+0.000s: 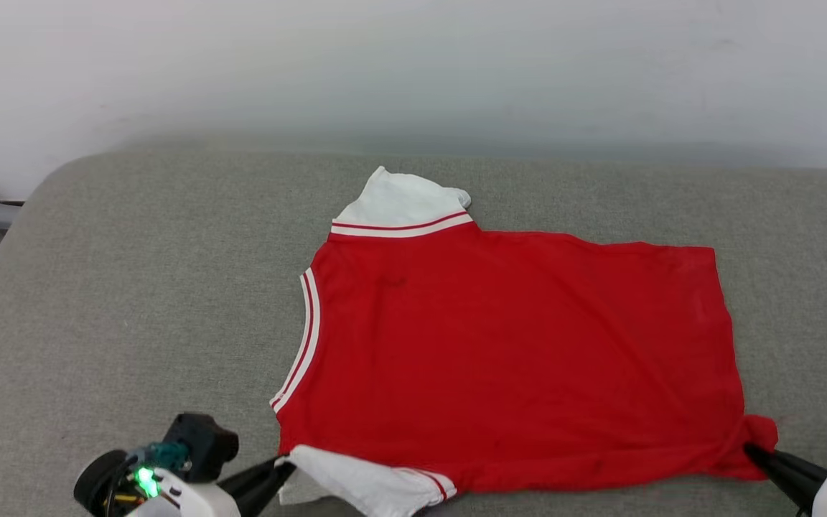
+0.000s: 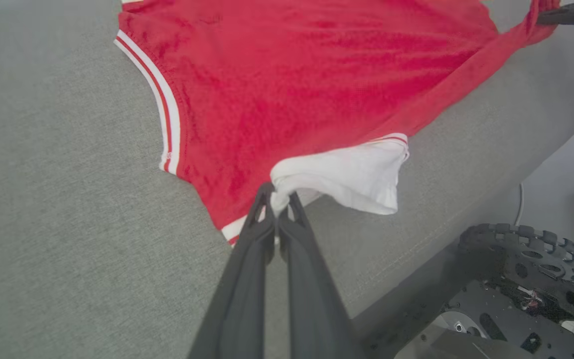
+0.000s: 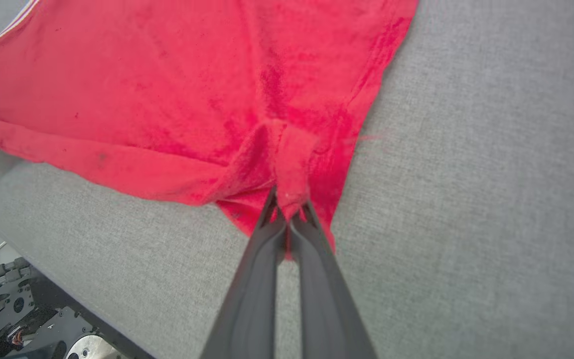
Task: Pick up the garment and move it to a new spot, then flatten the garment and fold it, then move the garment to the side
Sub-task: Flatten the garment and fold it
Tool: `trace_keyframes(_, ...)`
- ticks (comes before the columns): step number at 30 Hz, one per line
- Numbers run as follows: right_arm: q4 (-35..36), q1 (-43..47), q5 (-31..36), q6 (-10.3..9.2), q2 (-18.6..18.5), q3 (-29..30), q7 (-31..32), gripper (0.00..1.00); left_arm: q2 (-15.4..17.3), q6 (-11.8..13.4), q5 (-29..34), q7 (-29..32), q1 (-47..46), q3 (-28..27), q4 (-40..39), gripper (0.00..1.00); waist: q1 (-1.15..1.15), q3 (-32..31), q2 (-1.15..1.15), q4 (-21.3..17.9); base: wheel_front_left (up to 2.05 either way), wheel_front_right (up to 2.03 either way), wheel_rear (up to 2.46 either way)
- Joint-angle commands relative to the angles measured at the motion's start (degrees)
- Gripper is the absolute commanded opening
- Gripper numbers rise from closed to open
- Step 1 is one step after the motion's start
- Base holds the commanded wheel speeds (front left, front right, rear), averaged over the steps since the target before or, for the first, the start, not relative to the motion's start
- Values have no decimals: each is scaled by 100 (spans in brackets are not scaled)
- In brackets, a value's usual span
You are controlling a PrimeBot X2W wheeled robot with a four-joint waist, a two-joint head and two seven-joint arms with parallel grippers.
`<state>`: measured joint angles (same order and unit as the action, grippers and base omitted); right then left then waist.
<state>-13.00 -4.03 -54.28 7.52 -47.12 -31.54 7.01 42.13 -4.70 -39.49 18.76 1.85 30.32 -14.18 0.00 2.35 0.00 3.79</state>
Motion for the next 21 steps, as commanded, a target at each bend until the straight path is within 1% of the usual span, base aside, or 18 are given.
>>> trace_keyframes(1,58,-177,75,-7,74,96,-3,0,-80,23,48,-24,-274,-66,52,0,0,149,0,-31,0,0,0)
trace_keyframes(4,71,-383,177,-7,148,215,55,0,-176,10,90,10,-685,-127,234,0,0,351,0,-58,0,0,0)
trace_keyframes(9,-114,-759,405,-7,325,303,216,0,-367,-35,205,6,-1318,-141,757,0,0,630,0,-130,0,0,0)
trace_keyframes(13,-270,-1035,564,-7,478,268,356,0,-469,-77,355,-3,-1766,-40,1257,0,0,804,0,-176,0,0,0)
trace_keyframes(21,-610,-1389,800,-8,700,230,496,0,-700,-183,570,-238,-2460,174,2270,0,0,1013,0,-259,0,0,0)
